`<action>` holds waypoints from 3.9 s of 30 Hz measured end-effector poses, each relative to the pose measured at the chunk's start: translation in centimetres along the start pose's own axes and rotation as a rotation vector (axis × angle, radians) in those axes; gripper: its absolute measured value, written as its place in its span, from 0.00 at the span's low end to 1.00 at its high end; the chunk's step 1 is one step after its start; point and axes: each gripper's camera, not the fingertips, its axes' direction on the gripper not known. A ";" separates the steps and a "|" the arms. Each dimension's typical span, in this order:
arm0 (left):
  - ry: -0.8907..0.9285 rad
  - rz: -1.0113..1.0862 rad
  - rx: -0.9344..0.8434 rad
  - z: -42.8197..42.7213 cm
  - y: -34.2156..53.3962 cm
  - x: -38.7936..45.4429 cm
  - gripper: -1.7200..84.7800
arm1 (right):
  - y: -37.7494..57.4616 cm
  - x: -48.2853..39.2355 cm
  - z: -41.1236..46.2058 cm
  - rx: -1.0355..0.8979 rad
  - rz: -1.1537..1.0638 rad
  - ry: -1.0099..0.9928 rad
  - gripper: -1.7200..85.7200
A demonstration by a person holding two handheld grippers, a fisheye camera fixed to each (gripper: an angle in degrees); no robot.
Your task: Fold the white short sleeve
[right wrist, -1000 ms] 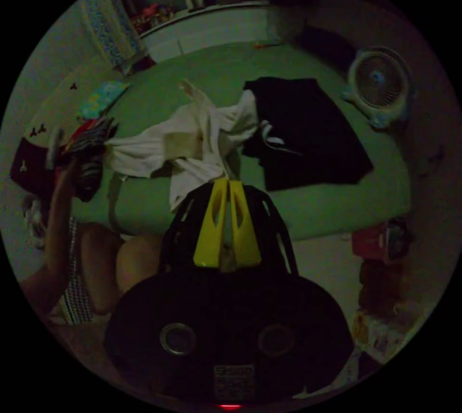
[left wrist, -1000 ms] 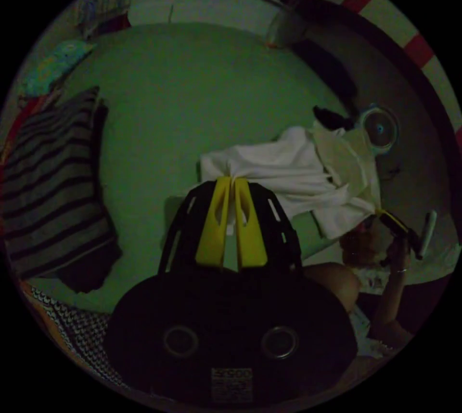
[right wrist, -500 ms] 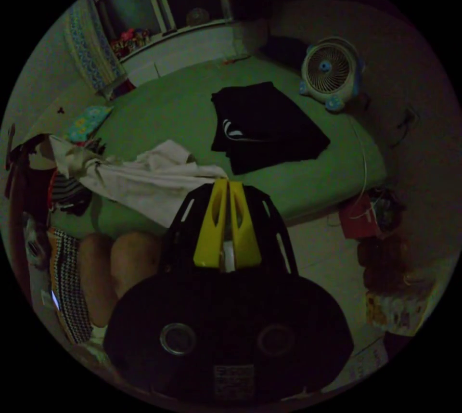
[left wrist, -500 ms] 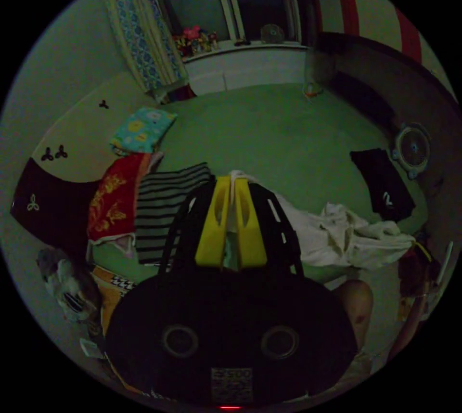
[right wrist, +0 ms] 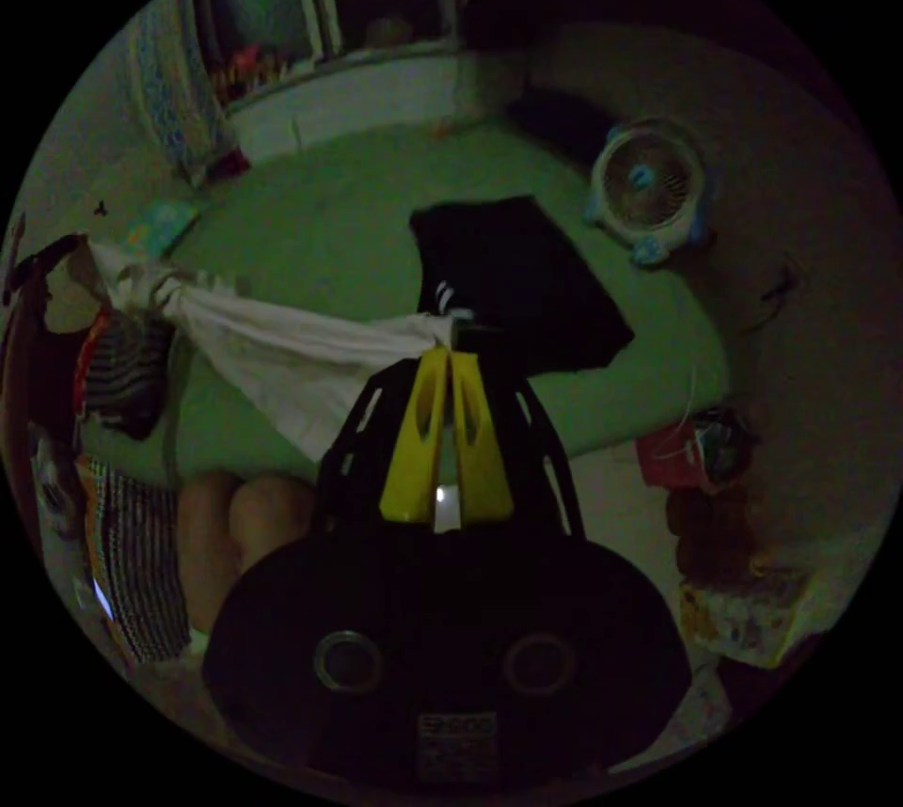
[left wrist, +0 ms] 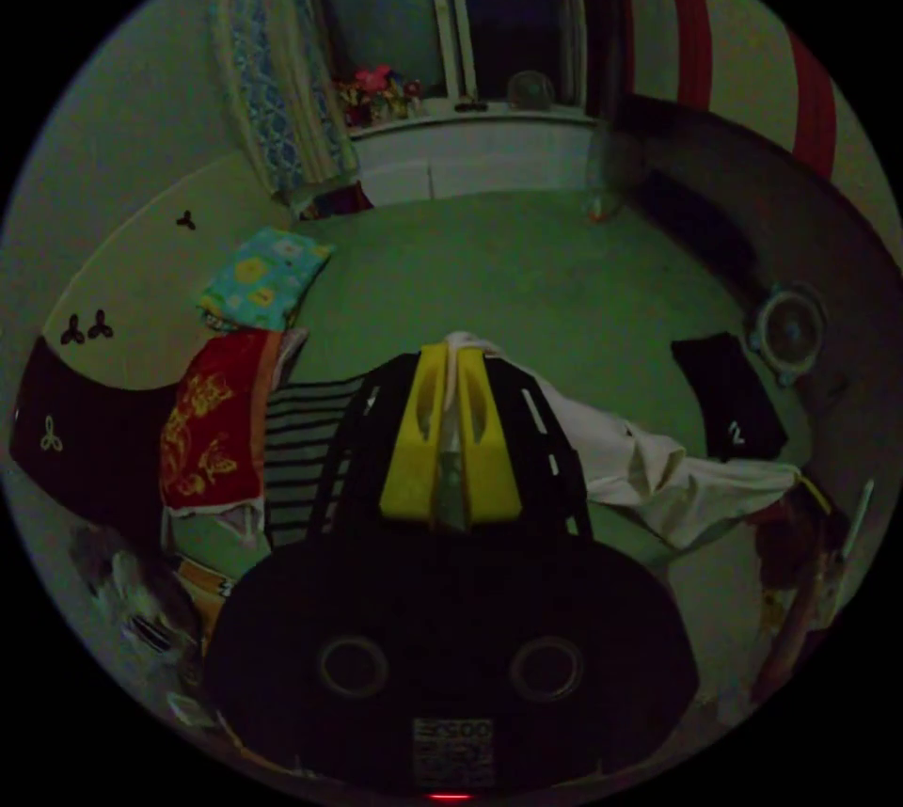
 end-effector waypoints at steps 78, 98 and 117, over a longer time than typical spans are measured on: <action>0.186 -0.030 -0.034 24.4 2.2 -7.1 0.15 | -30.9 -11.6 2.3 0.033 -0.273 -0.234 0.15; 0.211 0.288 -0.393 25.9 25.9 3.6 0.11 | -12.7 2.1 14.6 -0.206 -0.249 -0.201 0.01; 0.215 -0.020 -0.488 15.2 48.9 -11.1 0.13 | 1.8 8.4 17.6 -0.254 -0.334 -0.376 0.10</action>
